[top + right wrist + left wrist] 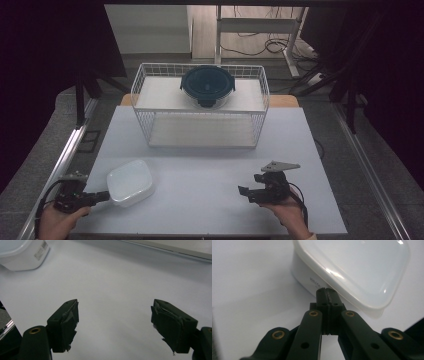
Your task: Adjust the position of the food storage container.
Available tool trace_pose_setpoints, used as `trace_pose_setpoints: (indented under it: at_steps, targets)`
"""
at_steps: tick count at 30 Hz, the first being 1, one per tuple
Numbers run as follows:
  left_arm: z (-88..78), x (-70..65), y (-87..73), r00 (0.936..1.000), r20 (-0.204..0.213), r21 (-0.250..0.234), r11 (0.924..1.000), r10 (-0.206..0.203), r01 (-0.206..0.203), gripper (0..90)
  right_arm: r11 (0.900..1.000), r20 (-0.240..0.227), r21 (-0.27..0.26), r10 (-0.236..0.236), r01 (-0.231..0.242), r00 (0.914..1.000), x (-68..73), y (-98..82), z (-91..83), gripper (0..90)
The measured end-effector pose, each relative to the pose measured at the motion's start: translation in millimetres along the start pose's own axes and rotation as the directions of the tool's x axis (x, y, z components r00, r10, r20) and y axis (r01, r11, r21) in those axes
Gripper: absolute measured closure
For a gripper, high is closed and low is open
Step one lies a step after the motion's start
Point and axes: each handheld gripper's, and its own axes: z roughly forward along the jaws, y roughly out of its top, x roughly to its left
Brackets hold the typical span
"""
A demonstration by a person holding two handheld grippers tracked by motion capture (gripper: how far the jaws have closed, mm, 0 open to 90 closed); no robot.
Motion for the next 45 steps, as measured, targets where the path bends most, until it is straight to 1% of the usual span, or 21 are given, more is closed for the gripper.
trace_pose_setpoints:
  at_steps: [2, 4, 6, 7, 10, 12, 14, 15, 18, 19, 22, 24, 26, 29, 31, 32, 33, 36, 37, 39, 45]
  targets:
    - [7.9, -10.1, 4.7, 0.9996, 0.016, 0.009, 0.9996, 0.025, -0.025, 89.9, 1.0, 0.001, 0.0, 0.001, -0.001, 1.0, 0.1, 0.0, 0.1, 21.9]
    - [14.7, -18.0, 9.0, 0.9987, 0.03, 0.012, 0.9991, 0.041, -0.041, 89.9, 1.0, 0.0, 0.0, 0.0, 0.0, 1.0, -0.1, -0.1, 0.2, 22.0]
    - [22.2, -27.0, 14.1, 0.9972, 0.047, 0.015, 0.9981, 0.058, -0.059, 89.9, 1.0, 0.001, 0.0, 0.001, -0.001, 1.0, -0.4, -0.3, 0.2, 22.0]
    - [27.1, -33.3, 17.7, 0.9955, 0.058, 0.02, 0.997, 0.074, -0.076, 89.9, 1.0, 0.0, 0.001, 0.001, -0.001, 1.0, -0.6, -0.3, 0.1, 22.0]
    - [32.2, -39.7, 22.3, 0.9935, 0.064, 0.028, 0.995, 0.094, -0.096, 89.8, 1.0, 0.0, 0.002, 0.003, -0.003, 1.0, -1.2, -0.5, -0.1, 21.9]
    - [31.3, -38.8, 23.7, 0.9937, 0.062, 0.027, 0.9951, 0.093, -0.095, 89.8, 1.0, 0.002, 0.003, 0.004, -0.004, 1.0, -1.8, -0.8, -0.6, 22.0]
    - [25.1, -33.1, 24.5, 0.9957, 0.049, 0.014, 0.9967, 0.079, -0.08, 89.8, 1.0, 0.001, 0.001, 0.006, -0.006, 1.0, -2.5, -0.8, -1.3, 21.9]
    - [19.8, -28.3, 25.5, 0.9971, 0.031, 0.002, 0.9976, 0.069, -0.07, 89.8, 1.0, 0.001, 0.001, 0.007, -0.007, 1.0, -2.7, -0.7, -1.6, 22.0]
    - [9.7, -18.1, 30.6, 0.9984, -0.008, -0.026, 0.9981, 0.056, -0.056, 89.9, 1.0, 0.003, 0.0, 0.008, -0.008, 1.0, -3.7, -0.3, -1.5, 22.0]
    - [7.5, -13.2, 34.9, 0.9985, -0.022, -0.035, 0.9981, 0.05, -0.051, 89.8, 1.0, 0.004, 0.0, 0.009, -0.009, 0.9999, -3.8, -0.3, -1.2, 22.0]
    - [7.5, -3.2, 47.8, 0.9984, -0.044, -0.051, 0.9979, 0.036, -0.038, 89.9, 1.0, 0.002, 0.002, 0.007, -0.007, 1.0, -2.8, -0.4, 0.1, 22.0]
    - [11.2, 0.8, 59.3, 0.9983, -0.044, -0.054, 0.9977, 0.038, -0.041, 89.9, 1.0, 0.002, 0.004, 0.004, -0.004, 1.0, -2.1, -0.2, 0.5, 21.9]
    - [16.9, 1.3, 71.0, 0.998, -0.044, -0.043, 0.9979, 0.046, -0.048, 89.9, 1.0, 0.003, 0.006, 0.005, -0.005, 1.0, -2.4, -0.5, 1.1, 21.9]
    - [28.1, -0.3, 86.4, 0.9956, -0.051, -0.006, 0.9969, 0.079, -0.079, 89.9, 1.0, 0.005, 0.008, 0.009, -0.009, 0.9999, -3.9, -1.2, 1.3, 21.9]
    - [33.0, -0.3, 91.7, 0.9946, -0.057, 0.014, 0.9962, 0.087, -0.086, 89.9, 1.0, 0.004, 0.008, 0.011, -0.011, 0.9999, -5.1, -1.5, 0.8, 22.0]
    - [35.2, 0.0, 93.4, 0.9949, -0.052, 0.02, 0.9961, 0.087, -0.086, 90.0, 1.0, 0.004, 0.007, 0.012, -0.012, 0.9999, -5.6, -1.6, 0.4, 22.0]
    - [37.0, 0.5, 94.2, 0.996, -0.041, 0.024, 0.9966, 0.08, -0.079, 90.0, 1.0, 0.006, 0.006, 0.013, -0.013, 0.9999, -5.9, -1.7, 0.1, 22.0]
    - [40.6, 0.9, 93.1, 0.9956, -0.047, 0.044, 0.9959, 0.081, -0.079, 90.0, 1.0, 0.006, 0.004, 0.015, -0.015, 0.9999, -6.5, -1.5, -0.8, 22.0]
    - [41.1, 0.0, 92.5, 0.9954, -0.041, 0.048, 0.9953, 0.086, -0.084, 90.0, 1.0, 0.006, 0.003, 0.015, -0.015, 0.9999, -6.5, -1.5, -0.9, 22.0]
    - [40.9, -2.8, 91.4, 0.9942, -0.047, 0.056, 0.994, 0.097, -0.094, 90.0, 1.0, 0.006, 0.004, 0.014, -0.014, 0.9999, -6.2, -1.3, -0.6, 22.0]
    - [42.0, -10.0, 88.6, 0.9918, -0.017, 0.079, 0.989, 0.127, -0.125, 89.9, 1.0, 0.003, 0.007, 0.008, -0.008, 1.0, -3.8, -1.0, 0.9, 21.9]
